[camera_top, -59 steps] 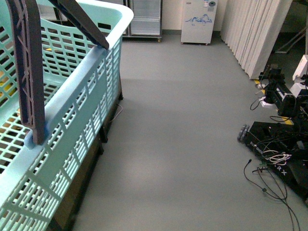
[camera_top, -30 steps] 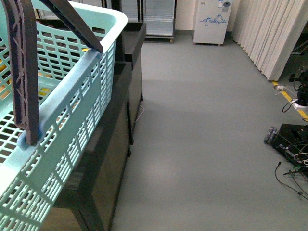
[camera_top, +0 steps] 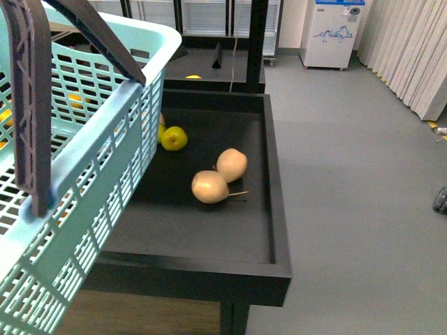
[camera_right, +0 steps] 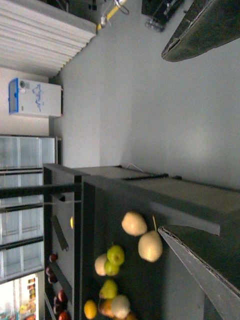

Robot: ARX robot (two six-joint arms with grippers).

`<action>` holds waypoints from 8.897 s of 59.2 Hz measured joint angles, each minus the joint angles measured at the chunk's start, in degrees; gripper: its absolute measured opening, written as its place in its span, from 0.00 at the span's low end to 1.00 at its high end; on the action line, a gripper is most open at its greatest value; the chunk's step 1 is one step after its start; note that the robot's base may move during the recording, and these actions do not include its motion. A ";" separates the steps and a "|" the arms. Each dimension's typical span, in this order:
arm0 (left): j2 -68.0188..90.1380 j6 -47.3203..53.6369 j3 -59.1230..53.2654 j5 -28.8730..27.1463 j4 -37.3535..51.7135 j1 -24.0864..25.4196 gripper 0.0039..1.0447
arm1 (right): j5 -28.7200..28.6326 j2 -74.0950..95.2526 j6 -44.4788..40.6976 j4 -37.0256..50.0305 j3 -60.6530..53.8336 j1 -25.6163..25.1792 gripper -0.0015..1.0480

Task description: Pick lemon and mango into basket

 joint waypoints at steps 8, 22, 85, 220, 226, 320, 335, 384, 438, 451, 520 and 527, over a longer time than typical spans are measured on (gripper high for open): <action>0.00 -0.07 0.02 0.07 0.02 0.00 0.05 | -0.09 0.00 0.00 0.00 0.00 0.00 0.92; 0.00 -0.02 0.00 0.17 0.00 0.00 0.05 | 0.00 0.00 0.00 0.00 0.00 0.00 0.92; 0.00 0.00 -0.09 0.11 0.00 0.00 0.05 | -0.04 0.07 -0.02 0.00 0.00 0.00 0.92; 33.57 45.35 37.88 10.69 -24.85 -7.15 0.04 | -0.11 0.00 0.00 -0.04 -0.02 -0.09 0.92; 41.24 41.33 46.84 14.47 -26.32 -11.96 0.04 | -0.11 0.00 0.00 -0.04 -0.02 -0.09 0.92; 44.22 37.07 54.40 18.38 -23.06 -20.85 0.04 | -9.75 37.46 9.97 -2.14 13.55 -14.36 0.92; 44.22 37.07 54.40 18.16 -23.06 -20.83 0.04 | -7.34 85.57 15.58 17.97 32.63 -14.40 0.92; 44.24 37.05 54.40 18.29 -23.06 -20.83 0.04 | -7.45 140.78 45.38 6.99 80.96 -6.88 0.92; 44.24 37.07 54.40 18.27 -23.06 -20.83 0.04 | -5.51 159.23 52.78 -6.19 111.93 -5.73 0.92; 44.22 37.07 54.40 18.27 -23.06 -20.83 0.04 | -4.26 164.06 53.29 -10.16 119.80 -5.44 0.92; 44.24 37.07 54.40 18.29 -23.06 -20.83 0.04 | -3.76 133.83 30.16 10.91 78.27 -13.38 0.50; 44.24 37.07 54.40 18.27 -23.06 -20.83 0.04 | -6.82 123.01 23.69 13.57 68.83 -15.26 0.50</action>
